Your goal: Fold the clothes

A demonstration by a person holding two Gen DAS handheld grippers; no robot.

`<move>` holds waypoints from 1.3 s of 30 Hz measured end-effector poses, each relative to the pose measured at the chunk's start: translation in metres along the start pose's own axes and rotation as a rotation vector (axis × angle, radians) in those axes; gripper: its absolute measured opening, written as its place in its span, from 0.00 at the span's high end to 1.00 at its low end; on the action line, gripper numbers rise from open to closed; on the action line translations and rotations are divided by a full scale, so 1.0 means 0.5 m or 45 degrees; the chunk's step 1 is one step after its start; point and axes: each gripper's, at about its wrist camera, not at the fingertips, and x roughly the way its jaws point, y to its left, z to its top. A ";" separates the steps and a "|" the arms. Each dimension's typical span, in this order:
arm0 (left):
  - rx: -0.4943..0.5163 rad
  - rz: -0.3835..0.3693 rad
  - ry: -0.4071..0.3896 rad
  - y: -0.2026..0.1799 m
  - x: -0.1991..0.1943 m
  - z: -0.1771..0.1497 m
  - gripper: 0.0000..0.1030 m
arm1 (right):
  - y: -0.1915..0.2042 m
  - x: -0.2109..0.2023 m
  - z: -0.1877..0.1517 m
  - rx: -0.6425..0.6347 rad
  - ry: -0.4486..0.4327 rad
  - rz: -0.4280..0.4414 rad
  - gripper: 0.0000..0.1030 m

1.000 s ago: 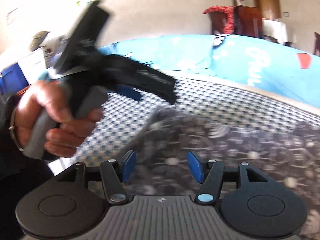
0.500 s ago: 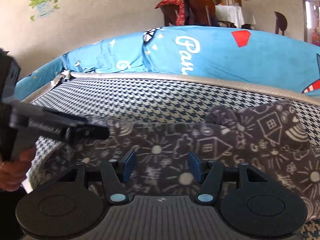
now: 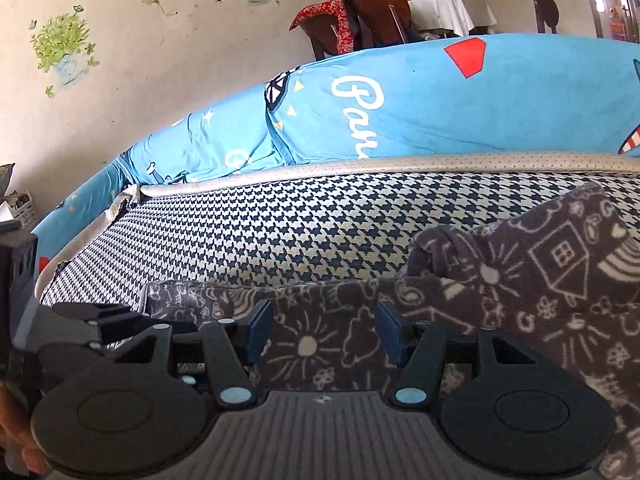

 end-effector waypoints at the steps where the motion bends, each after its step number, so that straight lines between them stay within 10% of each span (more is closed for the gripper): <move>1: 0.005 0.003 0.009 -0.001 0.003 -0.001 0.13 | 0.000 0.007 0.000 0.010 0.008 0.007 0.44; 24: 0.007 0.089 0.065 -0.023 0.039 0.002 0.03 | -0.077 0.143 0.030 0.253 0.150 0.044 0.50; 34: 0.004 0.117 0.057 -0.027 0.055 0.009 0.00 | -0.109 0.156 0.040 0.363 0.135 0.014 0.81; 39: -0.013 0.147 0.058 -0.022 0.066 0.012 0.00 | -0.108 0.130 0.044 0.406 0.097 0.026 0.78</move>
